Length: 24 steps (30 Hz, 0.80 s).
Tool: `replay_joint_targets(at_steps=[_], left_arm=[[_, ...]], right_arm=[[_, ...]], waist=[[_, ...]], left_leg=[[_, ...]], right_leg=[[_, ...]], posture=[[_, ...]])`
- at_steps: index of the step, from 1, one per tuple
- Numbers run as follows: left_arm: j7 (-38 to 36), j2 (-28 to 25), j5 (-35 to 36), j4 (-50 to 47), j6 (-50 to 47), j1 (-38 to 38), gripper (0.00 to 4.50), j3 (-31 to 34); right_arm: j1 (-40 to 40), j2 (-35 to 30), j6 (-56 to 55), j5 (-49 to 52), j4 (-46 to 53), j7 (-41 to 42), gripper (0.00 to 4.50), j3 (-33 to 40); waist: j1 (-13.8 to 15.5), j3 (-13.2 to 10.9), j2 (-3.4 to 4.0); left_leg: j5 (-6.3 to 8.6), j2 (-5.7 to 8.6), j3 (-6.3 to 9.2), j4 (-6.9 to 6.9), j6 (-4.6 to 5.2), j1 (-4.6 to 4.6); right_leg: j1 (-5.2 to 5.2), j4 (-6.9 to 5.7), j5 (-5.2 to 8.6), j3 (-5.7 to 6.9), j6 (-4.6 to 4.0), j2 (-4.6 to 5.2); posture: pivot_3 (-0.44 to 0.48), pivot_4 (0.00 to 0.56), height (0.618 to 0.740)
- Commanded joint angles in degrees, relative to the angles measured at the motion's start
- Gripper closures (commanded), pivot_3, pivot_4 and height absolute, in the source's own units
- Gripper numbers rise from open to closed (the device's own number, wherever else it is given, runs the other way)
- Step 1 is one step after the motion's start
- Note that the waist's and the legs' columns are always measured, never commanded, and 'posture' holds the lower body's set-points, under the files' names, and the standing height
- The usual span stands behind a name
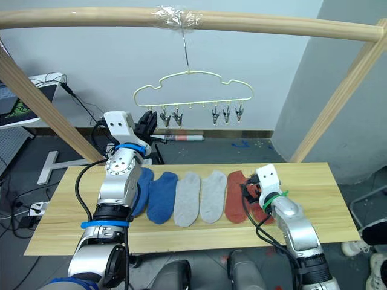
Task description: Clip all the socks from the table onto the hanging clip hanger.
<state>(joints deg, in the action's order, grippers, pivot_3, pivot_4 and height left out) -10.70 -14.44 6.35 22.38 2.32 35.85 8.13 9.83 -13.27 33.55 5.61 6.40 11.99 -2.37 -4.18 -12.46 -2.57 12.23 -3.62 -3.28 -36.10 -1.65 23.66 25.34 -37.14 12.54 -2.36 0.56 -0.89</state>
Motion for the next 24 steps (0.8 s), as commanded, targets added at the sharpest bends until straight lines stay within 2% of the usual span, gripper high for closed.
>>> replay_joint_targets(at_steps=[1, 10, 15, 18, 24], left_arm=[[-0.1, -0.7, 0.5, -2.8, -0.5, -0.5, 4.43, 0.8], [-0.2, -0.9, 0.5, -2.8, -1.2, 0.4, 4.43, 0.6], [-0.2, -1.0, 0.6, -3.6, -1.6, -0.1, 4.43, 0.7], [0.0, -1.2, 0.7, -4.1, -1.9, -0.4, 4.43, 0.9], [0.2, -1.2, 0.6, -4.3, -2.1, -0.4, 4.43, 1.0]], right_arm=[[-0.7, 0.7, -0.6, -1.0, -5.2, -3.6, 0.0, 3.2], [6.6, 1.0, -5.1, 0.2, -22.4, -2.7, 0.0, 5.2], [7.7, 2.2, -6.1, 0.7, -25.4, -1.8, 0.0, 5.3], [7.3, 2.2, -5.4, 0.2, -25.8, -1.3, 0.89, 4.9], [6.4, 1.2, -5.3, -0.6, -25.9, -0.8, 3.07, 4.5]], waist=[[0.0, 0.0, 0.0], [-0.6, 0.0, 0.0], [-0.5, 0.0, 0.01], [-0.5, 0.0, 0.0], [-0.5, 0.0, 0.0]], left_leg=[[0.0, 0.0, 0.02, 0.0, 0.0, -0.05], [0.0, 0.05, -0.04, 0.01, 0.0, 0.04], [0.0, 0.02, 0.06, 0.03, 0.01, 0.07], [0.0, 0.03, 0.03, 0.03, 0.01, 0.07], [0.0, 0.05, 0.02, 0.01, 0.01, 0.06]], right_leg=[[-0.03, -0.02, 0.0, 0.01, 0.0, -0.01], [-0.01, 0.07, 0.0, -0.07, 0.0, 0.0], [-0.01, 0.07, 0.0, -0.07, 0.0, -0.01], [-0.01, 0.07, 0.0, -0.06, 0.0, -0.01], [-0.02, 0.06, 0.0, -0.05, 0.0, 0.01]], posture=[[-0.1, 0.24, 0.74], [-0.093, 0.241, 0.74], [-0.082, 0.245, 0.74], [-0.082, 0.245, 0.74], [-0.075, 0.244, 0.74]])
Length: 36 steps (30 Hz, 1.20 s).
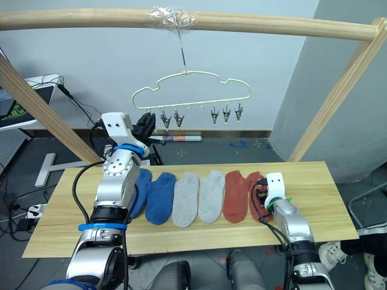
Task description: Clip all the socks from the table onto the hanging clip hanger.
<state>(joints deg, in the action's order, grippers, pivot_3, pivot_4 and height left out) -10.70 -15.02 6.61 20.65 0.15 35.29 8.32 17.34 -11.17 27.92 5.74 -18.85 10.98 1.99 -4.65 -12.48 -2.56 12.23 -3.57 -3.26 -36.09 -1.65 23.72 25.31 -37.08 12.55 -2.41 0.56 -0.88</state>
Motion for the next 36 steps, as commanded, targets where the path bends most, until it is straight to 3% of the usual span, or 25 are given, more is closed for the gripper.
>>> replay_joint_targets(at_steps=[1, 4, 11, 15, 18, 24, 28, 36], left_arm=[[0.2, -0.6, 0.4, -2.5, 0.1, 0.2, 4.43, 0.8], [0.1, -0.5, 0.5, -2.4, 0.0, 0.2, 4.43, 0.8], [-1.7, -0.5, 3.6, -3.3, -3.0, -0.4, 4.43, 2.2], [-7.6, -0.6, 17.5, -6.9, -17.8, -0.2, 4.43, 7.2], [-9.6, -2.6, 21.2, -8.2, -25.0, -0.7, 4.43, 8.2], [-10.0, -4.0, 31.6, -13.6, -37.1, -0.7, 4.43, 12.5], [-5.7, -2.1, 43.9, -17.2, -46.7, 0.1, 4.43, 19.0], [-0.9, -1.2, 51.5, -22.1, -51.2, -1.3, 4.43, 20.6]], right_arm=[[-1.1, -0.9, 0.4, -0.7, -0.6, 0.3, 3.39, 0.1], [-2.9, -3.3, -1.1, -1.9, 1.4, 2.3, 4.48, -1.2], [-7.3, -13.3, -9.5, -5.7, 14.0, 10.4, 4.48, -5.6], [-5.0, -12.6, 6.7, 12.4, 36.3, 22.0, 4.48, -6.2], [-1.2, -10.6, 15.7, 17.5, 40.8, 22.7, 4.48, -8.2], [8.6, -0.8, 19.3, 18.5, 33.6, 18.2, 4.48, -10.4], [12.6, 4.0, 19.4, 19.3, 27.4, 18.7, 4.48, -11.1], [17.0, 8.6, 19.7, 21.1, 22.2, 19.0, 4.48, -9.3]], waist=[[0.0, 0.0, 0.0], [0.0, 0.0, 0.0], [0.2, 0.0, 0.05], [-0.7, -0.2, 0.02], [-0.6, -0.3, 0.03], [-0.2, -0.3, 0.04], [0.1, -0.3, 0.04], [1.8, -0.3, 0.04]], left_leg=[[0.0, 0.0, 0.0, 0.0, 0.0, 0.0], [0.0, 0.0, 0.01, 0.0, 0.0, 0.0], [0.0, 0.02, -0.04, 0.01, 0.0, 0.02], [0.0, -0.08, -0.05, 0.01, 0.0, -0.11], [0.0, -0.15, 0.2, 0.06, 0.0, -0.31], [0.0, -0.08, 0.17, 0.03, -0.01, -0.31], [0.0, -0.05, 0.12, -0.01, -0.01, -0.17], [0.0, -0.04, 0.29, 0.01, -0.01, 0.19]], right_leg=[[0.0, 0.0, 0.0, 0.0, 0.0, 0.0], [0.0, 0.01, 0.0, 0.0, 0.0, 0.0], [0.02, 0.04, 0.01, -0.02, 0.01, 0.02], [0.03, -0.14, -0.01, -0.08, 0.03, -0.08], [-0.04, -0.3, 0.0, 0.06, 0.02, -0.26], [-0.02, -0.37, 0.03, 0.02, -0.04, -0.16], [0.0, -0.23, 0.03, 0.02, -0.03, -0.06], [0.1, 0.02, 0.03, 0.1, -0.02, -0.03]], posture=[[-0.075, 0.244, 0.74], [-0.076, 0.241, 0.74], [-0.067, 0.239, 0.74], [-0.062, 0.239, 0.74], [-0.052, 0.239, 0.74], [-0.021, 0.235, 0.74], [-0.009, 0.235, 0.74], [0.025, 0.232, 0.74]])
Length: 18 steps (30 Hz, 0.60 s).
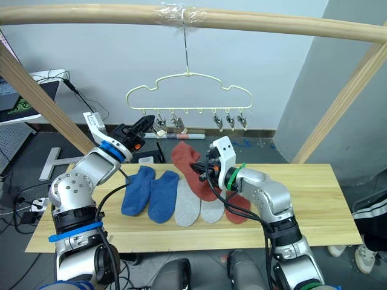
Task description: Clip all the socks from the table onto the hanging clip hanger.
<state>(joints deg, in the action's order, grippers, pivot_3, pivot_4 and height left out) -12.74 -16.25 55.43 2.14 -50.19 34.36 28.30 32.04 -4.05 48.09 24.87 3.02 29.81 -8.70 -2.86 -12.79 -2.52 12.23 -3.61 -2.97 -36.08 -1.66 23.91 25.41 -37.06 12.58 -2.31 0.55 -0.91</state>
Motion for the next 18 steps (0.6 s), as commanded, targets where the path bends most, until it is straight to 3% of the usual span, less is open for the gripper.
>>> replay_joint_targets(at_steps=[1, 18], left_arm=[[1.4, 0.1, 3.2, -4.1, -1.2, -0.7, 4.43, 0.5], [2.4, -1.0, 9.1, -5.1, -2.3, -2.0, 4.43, 0.2]], right_arm=[[2.9, 2.4, -0.1, 2.7, 0.0, -0.1, 4.48, 2.0], [3.1, 5.2, 8.5, 13.2, 3.9, -1.7, 4.48, 7.3]], waist=[[0.1, 0.0, 0.0], [1.1, 0.0, 0.01]], left_leg=[[0.0, 0.0, 0.03, 0.0, 0.0, 0.0], [0.0, 0.01, 0.19, -0.01, 0.0, 0.04]], right_leg=[[0.0, -0.01, 0.0, 0.0, 0.0, 0.0], [-0.02, 0.0, 0.0, 0.1, -0.01, -0.01]], posture=[[0.025, 0.232, 0.74], [0.026, 0.228, 0.74]])
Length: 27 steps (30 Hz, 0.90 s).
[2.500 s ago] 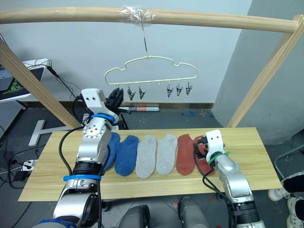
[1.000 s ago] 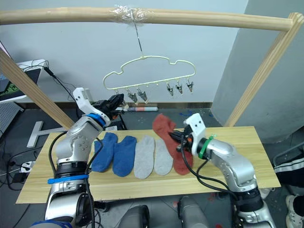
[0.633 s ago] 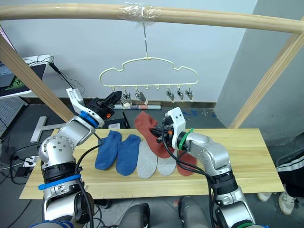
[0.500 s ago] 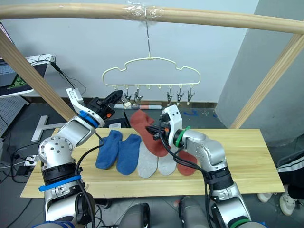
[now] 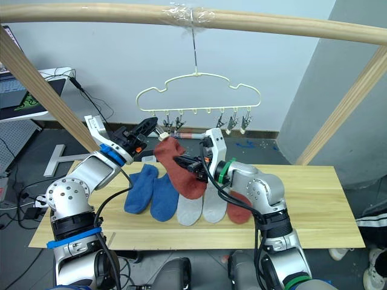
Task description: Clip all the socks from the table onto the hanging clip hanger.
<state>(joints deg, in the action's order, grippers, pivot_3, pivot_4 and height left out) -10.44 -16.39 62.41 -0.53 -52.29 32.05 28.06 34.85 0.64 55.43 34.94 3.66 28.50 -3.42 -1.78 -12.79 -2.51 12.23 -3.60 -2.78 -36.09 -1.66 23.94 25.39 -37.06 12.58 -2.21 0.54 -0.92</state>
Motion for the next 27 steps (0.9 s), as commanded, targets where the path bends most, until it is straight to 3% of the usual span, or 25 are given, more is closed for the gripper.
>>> replay_joint_targets(at_steps=[1, 17, 27], left_arm=[[0.1, -0.9, 2.3, -2.5, -0.2, 0.2, 4.43, 0.4], [0.6, -1.8, 5.3, -3.3, -0.9, -0.4, 4.43, 0.4], [1.9, -0.9, 7.2, -3.9, 0.4, 0.1, 4.43, 0.1]], right_arm=[[0.3, 0.5, 1.5, 3.5, 3.4, -0.6, 4.48, 2.3], [0.4, 1.8, 4.6, 9.9, 3.1, -4.0, 4.48, 6.1], [1.0, 3.3, 2.0, 8.7, -1.0, -4.6, 4.48, 4.8]], waist=[[0.0, 0.0, 0.0], [0.0, 0.0, 0.0], [0.0, -0.1, 0.02]], left_leg=[[0.0, 0.0, 0.02, 0.0, 0.0, 0.0], [0.0, 0.0, 0.09, 0.0, 0.0, 0.04], [0.0, 0.01, 0.12, 0.0, 0.0, 0.05]], right_leg=[[0.0, 0.0, 0.0, 0.01, 0.0, 0.0], [0.0, 0.02, 0.0, 0.04, 0.0, -0.01], [0.0, 0.04, 0.01, 0.06, 0.0, -0.01]], posture=[[0.026, 0.228, 0.74], [0.026, 0.23, 0.74], [0.028, 0.244, 0.74]])
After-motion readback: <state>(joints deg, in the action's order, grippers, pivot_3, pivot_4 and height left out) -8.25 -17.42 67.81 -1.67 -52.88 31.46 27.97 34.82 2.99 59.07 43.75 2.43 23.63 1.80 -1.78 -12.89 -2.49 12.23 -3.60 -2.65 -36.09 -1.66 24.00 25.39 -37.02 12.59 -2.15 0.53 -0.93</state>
